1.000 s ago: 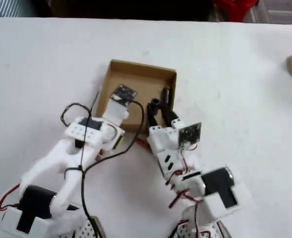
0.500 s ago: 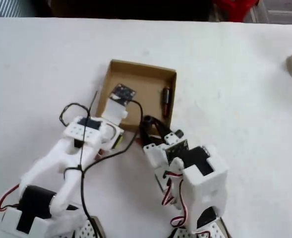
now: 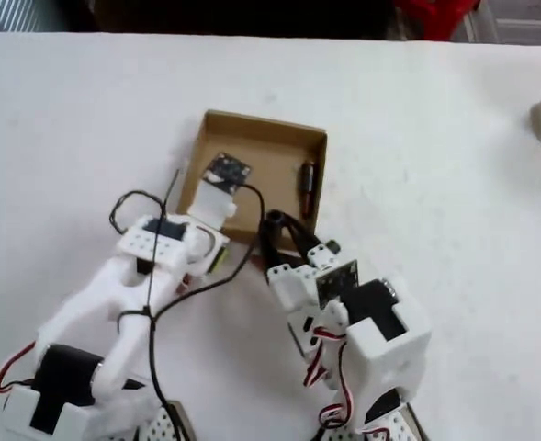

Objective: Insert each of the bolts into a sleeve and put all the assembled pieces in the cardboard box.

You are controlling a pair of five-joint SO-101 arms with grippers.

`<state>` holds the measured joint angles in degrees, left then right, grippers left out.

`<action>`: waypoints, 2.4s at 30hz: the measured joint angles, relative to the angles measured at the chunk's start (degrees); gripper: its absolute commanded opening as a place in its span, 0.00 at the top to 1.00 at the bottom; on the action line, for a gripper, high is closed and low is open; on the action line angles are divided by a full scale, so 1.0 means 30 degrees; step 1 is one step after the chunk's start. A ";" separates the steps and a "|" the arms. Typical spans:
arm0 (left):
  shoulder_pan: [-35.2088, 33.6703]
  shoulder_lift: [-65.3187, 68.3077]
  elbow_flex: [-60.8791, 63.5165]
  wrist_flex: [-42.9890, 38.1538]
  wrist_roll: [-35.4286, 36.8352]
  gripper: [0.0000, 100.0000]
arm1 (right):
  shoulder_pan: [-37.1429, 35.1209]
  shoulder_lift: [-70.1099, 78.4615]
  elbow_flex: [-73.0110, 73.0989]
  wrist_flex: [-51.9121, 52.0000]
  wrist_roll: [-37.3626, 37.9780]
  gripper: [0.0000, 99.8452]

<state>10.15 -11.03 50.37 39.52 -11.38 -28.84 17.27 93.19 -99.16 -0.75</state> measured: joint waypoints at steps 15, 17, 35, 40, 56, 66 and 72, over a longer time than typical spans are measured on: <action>-0.0176 -0.9319 0.5158 -0.4864 0.0088 0.98 | -0.0205 0.0000 0.0000 0.0000 -0.0147 0.98; -0.0176 -1.0520 0.6066 -0.5861 0.0850 0.98 | -0.0264 0.0000 0.0000 0.0000 -0.0147 0.98; 0.0440 -2.1978 1.3392 -1.2015 0.8205 0.98 | -0.0733 0.0000 0.0000 0.0234 -0.0147 0.98; 0.1875 -2.5055 1.3509 -1.0227 0.8205 0.98 | -0.0733 0.0000 0.0000 0.0469 -0.0147 0.98; 0.5890 -2.9538 1.2220 -0.5099 0.8205 0.98 | -0.1114 0.0000 0.0000 0.0527 -0.0147 0.98; 0.5978 -2.9568 1.3304 -0.8293 0.8293 0.98 | -0.1114 0.0000 0.0000 0.0527 -0.0147 0.98; 0.5978 -2.9568 1.3978 -0.9993 0.8293 0.98 | -0.1114 0.0000 0.0000 0.0527 -0.0147 0.98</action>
<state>28.09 -99.74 92.31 9.54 13.49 -32.18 17.27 93.19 -97.58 -1.19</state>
